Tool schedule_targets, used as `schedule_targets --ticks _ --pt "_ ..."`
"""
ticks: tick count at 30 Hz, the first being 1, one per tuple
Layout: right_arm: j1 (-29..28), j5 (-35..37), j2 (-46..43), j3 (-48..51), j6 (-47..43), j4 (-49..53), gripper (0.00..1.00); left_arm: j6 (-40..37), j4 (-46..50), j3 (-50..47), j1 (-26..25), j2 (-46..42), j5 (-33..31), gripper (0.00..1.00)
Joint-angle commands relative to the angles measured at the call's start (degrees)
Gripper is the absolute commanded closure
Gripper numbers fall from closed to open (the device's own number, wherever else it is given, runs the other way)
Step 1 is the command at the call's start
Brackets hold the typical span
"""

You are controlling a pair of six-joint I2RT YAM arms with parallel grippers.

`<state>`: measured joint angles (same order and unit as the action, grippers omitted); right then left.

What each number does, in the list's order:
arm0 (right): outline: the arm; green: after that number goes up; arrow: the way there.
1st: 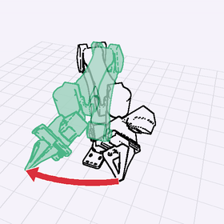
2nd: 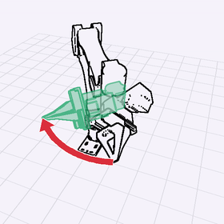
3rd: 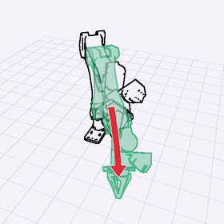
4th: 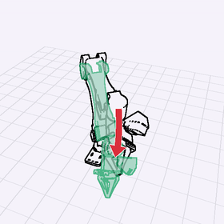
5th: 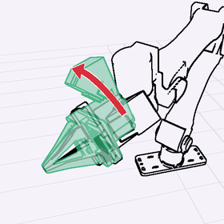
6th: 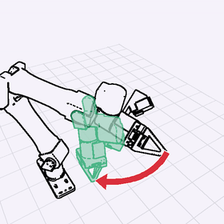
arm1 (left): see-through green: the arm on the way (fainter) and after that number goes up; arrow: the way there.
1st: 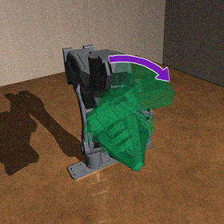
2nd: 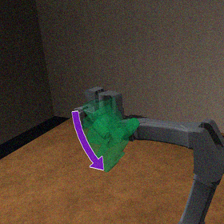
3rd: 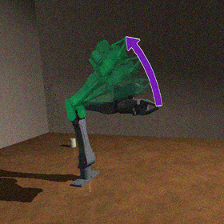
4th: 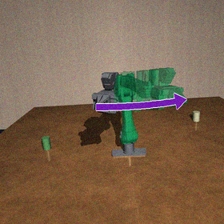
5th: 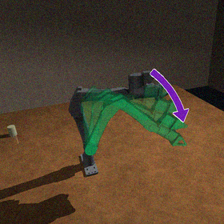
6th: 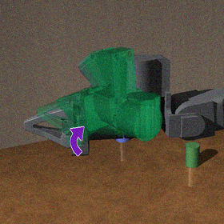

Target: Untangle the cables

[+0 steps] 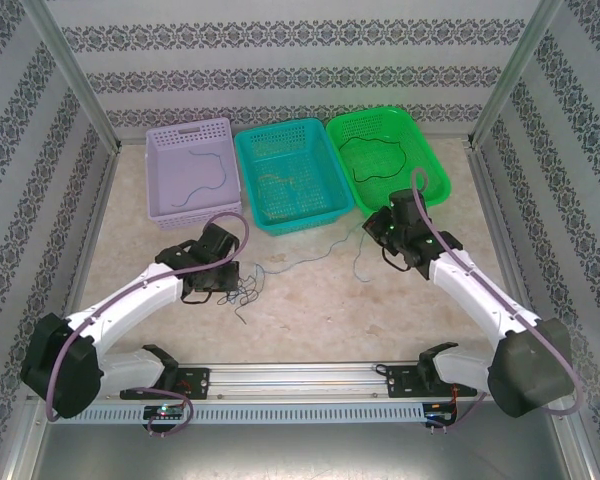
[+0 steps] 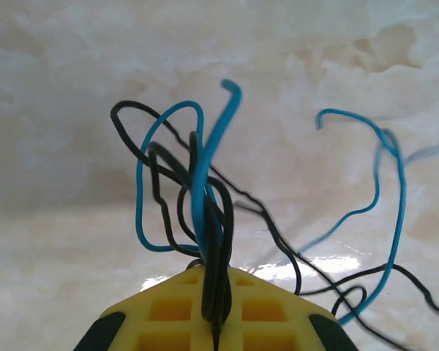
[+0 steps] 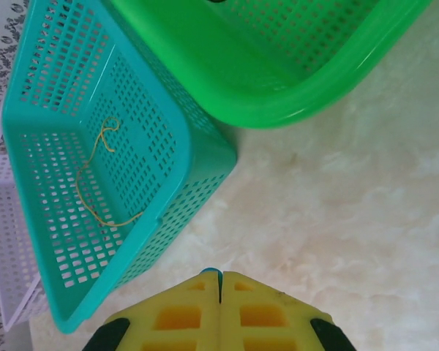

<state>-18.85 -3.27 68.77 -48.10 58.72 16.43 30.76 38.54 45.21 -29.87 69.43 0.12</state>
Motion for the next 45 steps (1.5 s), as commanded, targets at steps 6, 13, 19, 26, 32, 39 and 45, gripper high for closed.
schedule_targets --ticks 6,13,19,26,32,39,45 --pt "0.5 2.3 -2.9 -2.9 -5.4 5.3 1.0 4.1 6.5 4.7 2.1 4.5 -8.6 1.0" --pt "2.2 -0.9 -3.8 -6.7 -8.8 9.3 1.0 5.8 7.6 8.6 6.2 12.0 -8.4 0.9" --pt "1.3 -5.1 -5.7 -7.4 -9.7 8.3 1.0 12.8 9.1 15.0 6.6 14.3 -2.5 0.4" --pt "0.9 -11.4 -3.8 -10.0 -12.9 11.6 1.0 22.5 4.7 20.5 5.8 9.8 9.1 0.34" --pt "0.0 -12.6 -3.5 -8.0 -13.0 12.1 1.0 38.1 -3.0 20.3 -0.4 10.9 18.8 0.34" --pt "-4.0 -13.1 -3.7 -4.6 -10.9 10.9 1.0 69.7 -16.5 13.1 -10.7 13.9 15.4 0.26" --pt "-8.7 -11.5 -4.8 -0.3 -8.7 9.8 1.0 81.5 -19.0 10.8 -14.6 17.0 14.2 0.23"
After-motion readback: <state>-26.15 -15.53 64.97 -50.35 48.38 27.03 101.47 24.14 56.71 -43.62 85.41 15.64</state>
